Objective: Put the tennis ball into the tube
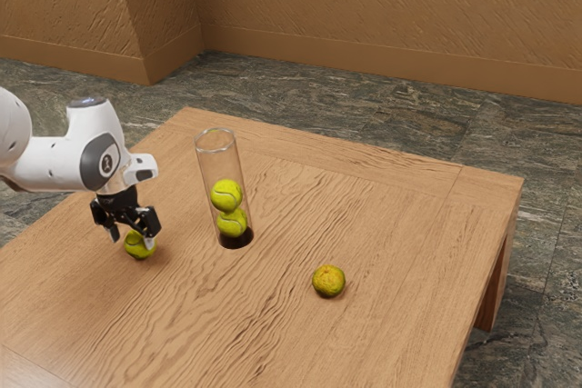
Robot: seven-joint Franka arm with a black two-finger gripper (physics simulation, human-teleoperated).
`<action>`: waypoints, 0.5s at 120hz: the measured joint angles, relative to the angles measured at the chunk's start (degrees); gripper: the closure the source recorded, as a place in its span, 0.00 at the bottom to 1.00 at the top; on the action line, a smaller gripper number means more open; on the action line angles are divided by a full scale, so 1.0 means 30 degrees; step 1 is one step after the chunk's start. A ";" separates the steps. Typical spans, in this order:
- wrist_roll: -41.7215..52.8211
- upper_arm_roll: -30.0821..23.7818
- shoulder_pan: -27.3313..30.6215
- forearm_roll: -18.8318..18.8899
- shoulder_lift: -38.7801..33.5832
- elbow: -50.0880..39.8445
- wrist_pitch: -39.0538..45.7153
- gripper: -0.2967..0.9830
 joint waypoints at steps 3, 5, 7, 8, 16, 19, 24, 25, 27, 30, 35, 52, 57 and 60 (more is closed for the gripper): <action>0.0035 0.0000 0.0006 -0.0021 0.0058 0.0057 0.0102 0.25; 0.0058 -0.0001 0.0015 -0.0032 0.0106 0.0117 0.0163 0.25; 0.0080 -0.0001 0.0035 -0.0046 0.0165 0.0185 0.0221 0.25; 0.0091 -0.0001 0.0045 -0.0064 0.0204 0.0212 0.0249 0.25; 0.0175 -0.0001 0.0076 -0.0276 0.0486 0.0326 0.0459 0.25; 0.0204 -0.0001 0.0075 -0.0361 0.0618 0.0351 0.0545 0.25; 0.0251 -0.0005 0.0061 -0.0474 0.0820 0.0409 0.0666 0.25; 0.0260 -0.0009 0.0058 -0.0492 0.0850 0.0433 0.0688 0.25; 0.0277 -0.0015 0.0054 -0.0526 0.0914 0.0479 0.0728 0.25; 0.0303 -0.0014 0.0040 -0.0568 0.0984 0.0526 0.0783 0.25; 0.0343 -0.0023 0.0026 -0.0622 0.1095 0.0570 0.0861 0.25; 0.0460 -0.0027 -0.0008 -0.0732 0.1289 0.0515 0.1020 0.25; 0.0488 -0.0029 -0.0017 -0.0743 0.1293 0.0501 0.1048 0.26; 0.0505 -0.0030 -0.0037 -0.0751 0.1294 0.0493 0.1062 0.27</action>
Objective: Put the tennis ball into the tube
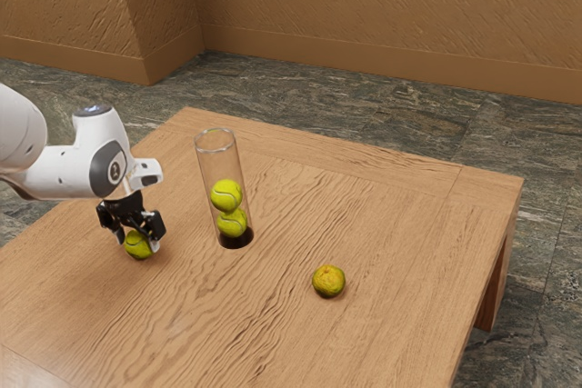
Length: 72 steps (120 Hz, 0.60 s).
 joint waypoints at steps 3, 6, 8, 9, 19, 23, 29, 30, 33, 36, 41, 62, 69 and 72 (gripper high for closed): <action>0.0015 -0.0001 -0.0014 -0.0007 0.0001 -0.0012 0.0010 0.28; 0.0030 -0.0001 -0.0028 -0.0013 0.0001 -0.0020 0.0018 0.29; 0.0039 -0.0001 -0.0039 -0.0016 0.0001 -0.0023 0.0023 0.30; 0.0044 -0.0001 -0.0042 -0.0017 0.0001 -0.0024 0.0026 0.30; 0.0085 -0.0007 -0.0061 -0.0028 -0.0006 -0.0023 0.0045 0.35; 0.0100 -0.0004 -0.0062 -0.0031 -0.0023 -0.0014 0.0051 0.37; 0.0123 -0.0002 -0.0063 -0.0034 -0.0044 -0.0007 0.0056 0.39; 0.0126 -0.0002 -0.0061 -0.0032 -0.0046 -0.0007 0.0056 0.40; 0.0136 -0.0002 -0.0051 -0.0028 -0.0060 -0.0006 0.0053 0.40; 0.0146 -0.0002 -0.0035 -0.0028 -0.0066 -0.0009 0.0049 0.41; 0.0159 -0.0001 -0.0016 -0.0020 -0.0061 -0.0021 0.0040 0.42; 0.0169 0.0000 -0.0022 0.0029 -0.0115 -0.0013 0.0018 0.44; 0.0164 0.0000 -0.0049 0.0048 -0.0257 0.0026 0.0001 0.44; 0.0162 0.0000 -0.0058 0.0060 -0.0307 0.0047 -0.0006 0.45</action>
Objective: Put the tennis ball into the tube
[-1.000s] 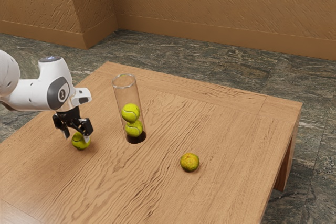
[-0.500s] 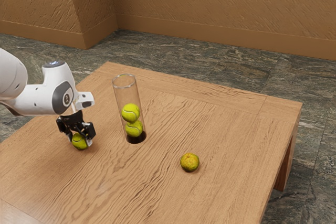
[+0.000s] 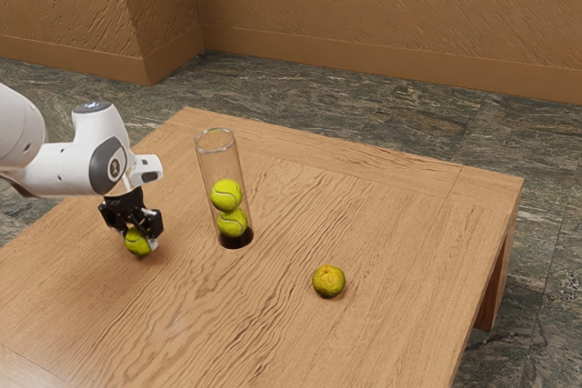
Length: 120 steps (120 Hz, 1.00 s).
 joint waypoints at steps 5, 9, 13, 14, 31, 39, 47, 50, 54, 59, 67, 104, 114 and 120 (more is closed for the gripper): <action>-0.0005 -0.0008 -0.0019 0.0031 -0.0191 0.0056 -0.0016 0.45; -0.0010 -0.0012 -0.0028 0.0085 -0.0475 0.0093 -0.0038 0.46; -0.0019 -0.0020 -0.0052 0.0180 -0.0820 0.0136 -0.0065 0.46; -0.0021 -0.0021 -0.0064 0.0211 -0.0896 0.0203 -0.0095 0.46; -0.0113 -0.0012 -0.0112 0.0782 -0.1738 0.2666 -0.1884 0.48; -0.0147 0.0013 -0.0043 0.0913 -0.1969 0.3953 -0.3088 0.48; -0.0167 0.0008 -0.0010 0.0987 -0.2038 0.5566 -0.4515 0.48; -0.0173 -0.0041 -0.0019 0.1005 -0.2044 0.6212 -0.5073 0.48; -0.0181 -0.0157 -0.0050 0.1023 -0.2044 0.7119 -0.5828 0.48; -0.0193 -0.0452 -0.0092 0.1038 -0.2042 0.8204 -0.6748 0.48; -0.0219 -0.1145 -0.0182 0.1048 -0.2035 0.9660 -0.8008 0.48; -0.0552 -0.3037 -0.0913 0.1038 -0.1700 1.1295 -1.0748 0.48; -0.0637 -0.3079 -0.1038 0.1037 -0.1643 1.1354 -1.1003 0.48; -0.0683 -0.3135 -0.1145 0.1037 -0.1651 1.1418 -1.1112 0.48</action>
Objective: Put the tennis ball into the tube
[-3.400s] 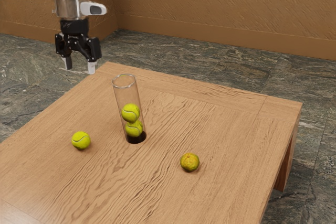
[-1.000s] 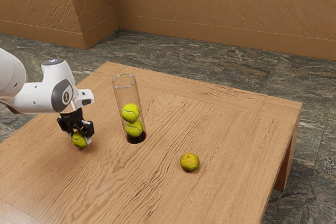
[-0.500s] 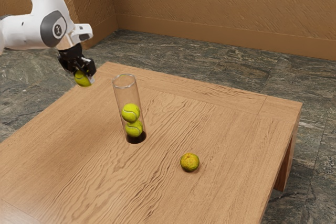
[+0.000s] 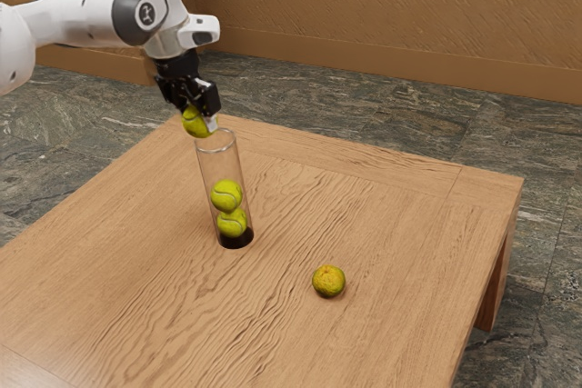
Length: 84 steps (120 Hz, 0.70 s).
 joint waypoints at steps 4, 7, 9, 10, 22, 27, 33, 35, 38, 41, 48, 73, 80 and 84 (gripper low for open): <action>-0.0028 -0.0016 -0.0089 0.0000 -0.0019 0.0016 -0.0059 0.48; -0.0049 -0.0024 -0.0168 0.0004 -0.0034 0.0022 -0.0098 0.48; -0.0061 -0.0028 -0.0210 0.0003 -0.0041 0.0020 -0.0121 0.48; -0.0068 -0.0029 -0.0229 0.0003 -0.0044 0.0023 -0.0132 0.48; -0.0141 -0.0036 -0.0452 0.0000 -0.0058 0.0017 -0.0234 0.48; -0.0168 -0.0024 -0.0478 0.0000 -0.0059 -0.0001 -0.0264 0.48; -0.0197 -0.0006 -0.0465 -0.0001 -0.0060 -0.0010 -0.0294 0.48; -0.0207 -0.0006 -0.0454 0.0001 -0.0060 -0.0008 -0.0302 0.48; -0.0221 -0.0006 -0.0446 0.0000 -0.0057 0.0000 -0.0313 0.48; -0.0234 0.0001 -0.0446 0.0000 -0.0047 0.0005 -0.0322 0.48; -0.0257 -0.0001 -0.0443 0.0029 -0.0024 0.0010 -0.0343 0.45; -0.0291 0.0020 -0.0408 0.0108 -0.0002 0.0014 -0.0416 0.32; -0.0299 0.0026 -0.0375 0.0131 -0.0055 -0.0006 -0.0455 0.30; -0.0386 0.0044 -0.0374 0.0185 -0.0266 -0.0040 -0.0774 0.30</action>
